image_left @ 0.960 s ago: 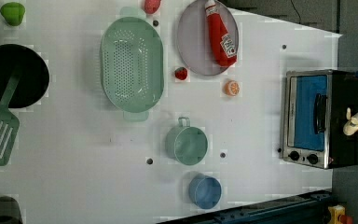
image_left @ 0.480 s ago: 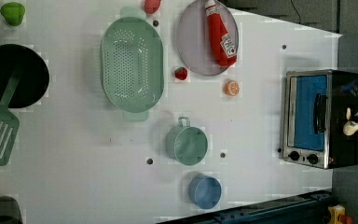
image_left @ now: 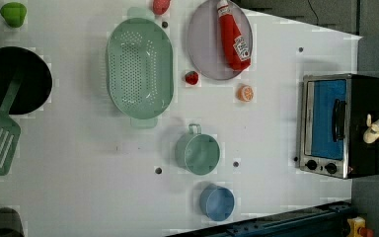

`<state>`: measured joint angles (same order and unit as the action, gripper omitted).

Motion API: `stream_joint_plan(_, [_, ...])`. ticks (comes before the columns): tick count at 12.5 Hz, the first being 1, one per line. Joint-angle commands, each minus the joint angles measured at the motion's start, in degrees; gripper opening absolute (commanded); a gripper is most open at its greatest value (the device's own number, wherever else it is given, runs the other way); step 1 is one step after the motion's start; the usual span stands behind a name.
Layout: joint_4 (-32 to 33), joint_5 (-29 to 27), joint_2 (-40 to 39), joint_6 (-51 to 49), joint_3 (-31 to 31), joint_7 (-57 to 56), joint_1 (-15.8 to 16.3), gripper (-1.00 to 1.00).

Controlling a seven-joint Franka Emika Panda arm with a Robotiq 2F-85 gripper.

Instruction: Pick banana from table and place on oven.

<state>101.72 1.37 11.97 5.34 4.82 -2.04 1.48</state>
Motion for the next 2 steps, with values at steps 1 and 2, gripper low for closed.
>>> stream_joint_plan(1, [0.87,-0.88,-1.23,-1.65,1.12,3.11,-0.68,1.00])
stream_joint_plan(2, [0.87,-0.88,-1.29,-1.66,1.11,3.11,-0.68,1.00])
